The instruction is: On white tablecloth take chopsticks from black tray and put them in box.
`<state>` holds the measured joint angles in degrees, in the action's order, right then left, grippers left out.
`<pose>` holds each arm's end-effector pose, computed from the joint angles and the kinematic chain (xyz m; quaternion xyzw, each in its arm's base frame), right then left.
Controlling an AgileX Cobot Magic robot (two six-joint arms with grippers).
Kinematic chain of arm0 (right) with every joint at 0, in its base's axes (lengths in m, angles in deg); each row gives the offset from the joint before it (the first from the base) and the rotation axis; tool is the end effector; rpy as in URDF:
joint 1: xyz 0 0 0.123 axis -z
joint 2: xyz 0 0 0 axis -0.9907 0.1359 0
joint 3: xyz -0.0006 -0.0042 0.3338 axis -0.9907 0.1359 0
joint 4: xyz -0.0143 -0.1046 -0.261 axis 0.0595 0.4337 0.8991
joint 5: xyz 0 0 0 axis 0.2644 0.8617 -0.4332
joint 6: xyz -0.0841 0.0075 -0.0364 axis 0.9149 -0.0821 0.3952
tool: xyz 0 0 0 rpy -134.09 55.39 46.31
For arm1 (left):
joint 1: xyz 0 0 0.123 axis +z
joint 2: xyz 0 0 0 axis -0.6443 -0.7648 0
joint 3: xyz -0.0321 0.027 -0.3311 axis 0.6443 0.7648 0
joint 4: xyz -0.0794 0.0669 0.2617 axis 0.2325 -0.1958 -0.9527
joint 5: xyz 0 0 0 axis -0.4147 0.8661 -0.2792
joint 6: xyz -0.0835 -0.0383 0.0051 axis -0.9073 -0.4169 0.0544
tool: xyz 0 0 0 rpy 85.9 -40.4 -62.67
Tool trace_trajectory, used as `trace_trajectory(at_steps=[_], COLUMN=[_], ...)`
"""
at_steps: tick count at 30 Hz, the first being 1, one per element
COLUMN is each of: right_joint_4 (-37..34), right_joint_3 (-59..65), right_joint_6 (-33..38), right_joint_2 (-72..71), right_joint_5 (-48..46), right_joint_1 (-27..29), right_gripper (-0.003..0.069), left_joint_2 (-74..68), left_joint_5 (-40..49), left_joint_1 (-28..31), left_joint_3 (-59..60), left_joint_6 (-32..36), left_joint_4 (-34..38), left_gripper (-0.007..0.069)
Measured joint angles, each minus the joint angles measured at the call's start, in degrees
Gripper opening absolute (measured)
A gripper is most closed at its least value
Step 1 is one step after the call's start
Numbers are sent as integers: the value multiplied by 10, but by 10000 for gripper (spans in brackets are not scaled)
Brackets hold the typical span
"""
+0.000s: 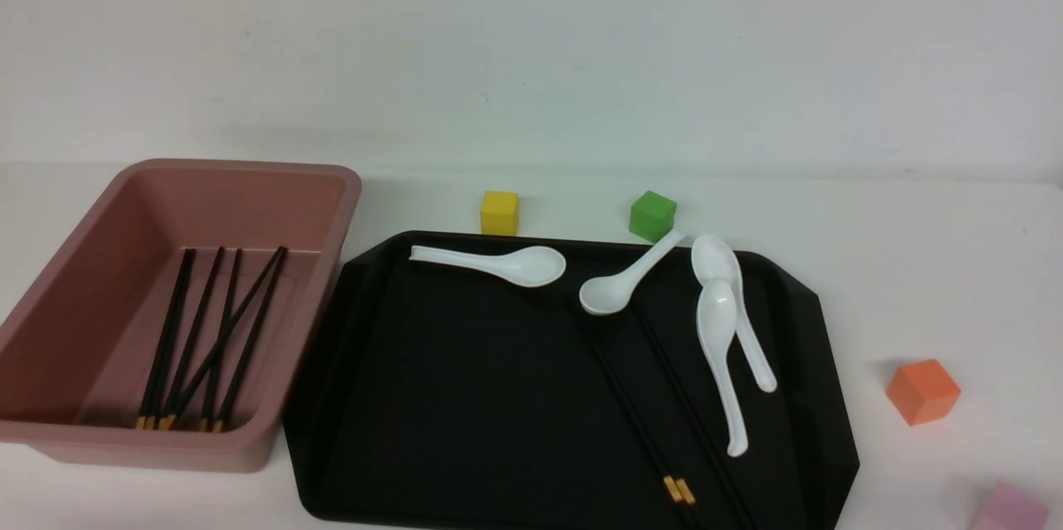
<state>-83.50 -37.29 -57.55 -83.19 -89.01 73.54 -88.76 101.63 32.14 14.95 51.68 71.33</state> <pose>0.0341 0.0062 0.1737 -0.0307 0.8004 0.0744 0.5940 0.0336 -0.0075 0.1681 -0.0644 0.8065 -0.1457 0.5694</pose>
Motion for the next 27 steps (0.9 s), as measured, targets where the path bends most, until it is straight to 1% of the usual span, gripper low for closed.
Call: trace_trajectory(at_steps=[27], right_joint_4=[0], right_joint_3=[0], right_joint_6=[0], right_joint_2=[0], right_joint_5=[0], right_joint_1=[0], right_gripper=[242], left_joint_2=[0], left_joint_5=[0], left_joint_1=[0], left_joint_3=[0], left_joint_6=[0], left_joint_4=[0], left_gripper=[40])
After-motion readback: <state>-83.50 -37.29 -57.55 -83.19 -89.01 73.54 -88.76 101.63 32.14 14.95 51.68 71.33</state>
